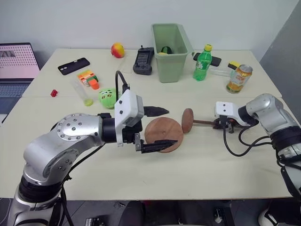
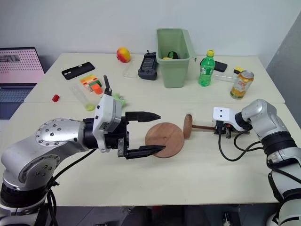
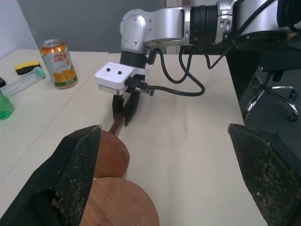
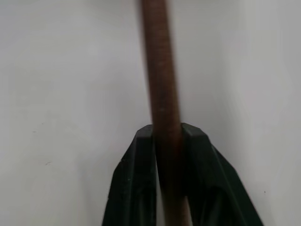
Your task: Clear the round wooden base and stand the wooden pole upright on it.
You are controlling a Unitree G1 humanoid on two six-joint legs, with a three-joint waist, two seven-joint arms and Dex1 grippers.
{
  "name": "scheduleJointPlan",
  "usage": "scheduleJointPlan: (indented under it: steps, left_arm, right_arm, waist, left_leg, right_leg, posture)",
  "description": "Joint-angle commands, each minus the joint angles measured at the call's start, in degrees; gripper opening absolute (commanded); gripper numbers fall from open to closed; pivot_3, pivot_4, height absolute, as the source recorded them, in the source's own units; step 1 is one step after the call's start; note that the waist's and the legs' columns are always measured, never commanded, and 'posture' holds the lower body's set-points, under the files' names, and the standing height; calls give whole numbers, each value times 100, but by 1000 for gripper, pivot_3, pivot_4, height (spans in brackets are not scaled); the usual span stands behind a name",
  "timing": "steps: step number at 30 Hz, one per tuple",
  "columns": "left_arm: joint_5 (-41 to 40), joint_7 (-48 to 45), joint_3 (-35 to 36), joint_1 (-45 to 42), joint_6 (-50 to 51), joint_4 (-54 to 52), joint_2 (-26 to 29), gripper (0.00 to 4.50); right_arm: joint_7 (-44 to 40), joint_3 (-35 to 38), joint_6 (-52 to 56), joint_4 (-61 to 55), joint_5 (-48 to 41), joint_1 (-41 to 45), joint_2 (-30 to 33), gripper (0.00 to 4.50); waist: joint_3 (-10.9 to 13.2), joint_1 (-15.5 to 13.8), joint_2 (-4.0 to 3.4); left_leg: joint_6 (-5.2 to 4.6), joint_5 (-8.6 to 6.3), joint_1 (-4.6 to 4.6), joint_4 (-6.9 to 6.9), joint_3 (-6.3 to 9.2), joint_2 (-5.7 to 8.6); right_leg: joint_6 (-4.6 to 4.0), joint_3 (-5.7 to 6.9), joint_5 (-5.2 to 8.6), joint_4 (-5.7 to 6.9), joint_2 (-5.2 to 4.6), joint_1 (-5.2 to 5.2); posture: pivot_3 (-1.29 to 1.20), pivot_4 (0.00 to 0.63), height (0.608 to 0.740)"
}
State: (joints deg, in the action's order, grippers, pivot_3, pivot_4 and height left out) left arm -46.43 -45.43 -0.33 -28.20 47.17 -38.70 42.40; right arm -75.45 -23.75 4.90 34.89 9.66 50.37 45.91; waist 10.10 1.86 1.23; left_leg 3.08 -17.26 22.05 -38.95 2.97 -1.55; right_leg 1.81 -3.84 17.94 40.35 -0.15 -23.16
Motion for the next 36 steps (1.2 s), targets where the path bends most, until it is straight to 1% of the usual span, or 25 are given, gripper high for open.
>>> scheduleJointPlan:
  steps: [1,3,6,7,8,9,10,12,13,14,16,19,21,25,28,36]
  left_arm:
    - [-57,33,53,10,-42,-130,32,4500]
    - [-59,43,74,31,-37,-99,33,4500]
    - [-314,182,539,469,-72,93,-103,4500]
    - [-197,140,721,813,-373,80,-171,4500]
    - [-218,246,1025,1245,-625,43,-400,4500]
    - [-244,326,1240,1558,-810,15,-568,4500]
    - [-202,350,1356,1947,-895,-95,-617,4500]
    - [-191,345,1476,2644,-977,-335,-678,4500]
    - [-19,344,1484,2983,-1159,-443,-711,4500]
    - [15,312,1520,3298,-1276,-551,-742,4500]
    - [274,302,1583,4039,-1659,-752,-898,4500]
    - [458,347,1560,4763,-1976,-988,-1071,4500]
    - [535,379,1530,5059,-2132,-1103,-1149,4500]
    - [786,434,1406,5353,-2447,-1210,-1226,4500]
    - [886,512,1354,5348,-2551,-1186,-1242,4500]
    - [742,612,1397,5076,-2466,-1090,-1106,4500]
  right_arm:
    - [-182,179,53,-176,-18,151,45,251]
    - [-196,224,116,-253,-42,141,38,251]
    - [-116,977,892,-921,-989,152,-302,251]
    - [38,1380,1123,-1332,-1472,100,-523,251]
    - [491,1931,1698,-1910,-2125,51,-938,251]
    - [833,2333,2158,-2353,-2587,4,-1244,251]
    - [1400,2786,2849,-2783,-3082,0,-1659,251]
    - [2154,3118,3061,-3606,-3482,-261,-2307,251]
    - [2539,3238,3178,-3995,-3694,-424,-2654,251]
    - [2870,3257,3190,-4319,-3791,-619,-2961,251]
    - [3519,2977,2751,-4831,-3600,-1153,-3662,251]
    - [3880,2340,1923,-5070,-3185,-1846,-4324,251]
    - [4049,2030,1390,-4943,-2917,-2219,-4593,251]
    - [4065,1632,152,-4425,-2438,-2820,-4750,251]
    - [4120,1476,-576,-3921,-2166,-3019,-4763,251]
    - [4247,1542,-1050,-3450,-2086,-2961,-4646,251]
  waist:
    - [0,0,0]
    - [0,0,0]
    - [1,31,-1]
    - [1,61,-2]
    - [1,104,-4]
    - [0,156,-6]
    - [1,182,-6]
    - [0,178,-4]
    - [-1,152,-5]
    - [-2,106,-4]
    - [-13,43,2]
    - [-11,-22,-1]
    - [-10,-35,-3]
    - [-13,-29,-1]
    - [-13,-8,-1]
    - [-13,3,-1]
  left_leg:
    - [0,0,0,0,0,0]
    - [0,0,0,0,0,0]
    - [0,0,0,1,0,-2]
    - [0,0,-1,2,-2,-5]
    - [0,0,-1,2,-2,-7]
    - [1,0,-2,4,1,-14]
    - [1,0,-4,11,2,-20]
    - [2,0,4,10,20,-30]
    - [2,0,7,13,35,-29]
    - [1,-1,6,15,39,-28]
    - [-15,-10,10,15,49,-16]
    - [-15,-11,8,9,38,-1]
    - [-12,-9,6,8,35,12]
    - [-12,-9,-5,12,31,9]
    - [-12,-9,-12,13,21,5]
    - [-13,-10,-16,15,15,-2]
  right_leg:
    - [0,1,0,0,0,0]
    - [0,0,0,0,0,0]
    - [0,-1,0,0,-1,0]
    - [0,-6,0,3,-1,-4]
    - [0,-5,0,8,0,-5]
    - [0,-3,0,9,2,-8]
    - [-1,-2,0,10,3,-10]
    - [-6,-2,4,19,5,-14]
    - [-7,8,5,18,6,-14]
    - [-8,11,5,19,5,-13]
    - [-9,15,6,15,-2,-8]
    - [-9,4,5,12,-14,-3]
    - [-9,3,5,16,-23,-3]
    - [-9,6,6,14,-16,5]
    - [-9,9,6,16,-7,5]
    - [-9,7,6,18,1,3]
  posture:
    - [0,150,740]
    - [0,150,740]
    - [0,150,740]
    - [0,150,740]
    - [0,150,740]
    - [0,150,740]
    - [0,150,740]
    - [0,150,740]
    - [0,150,740]
    - [0,150,740]
    - [0,150,740]
    - [0,150,740]
    - [0,150,740]
    - [0,150,740]
    - [0,150,740]
    - [0,150,740]
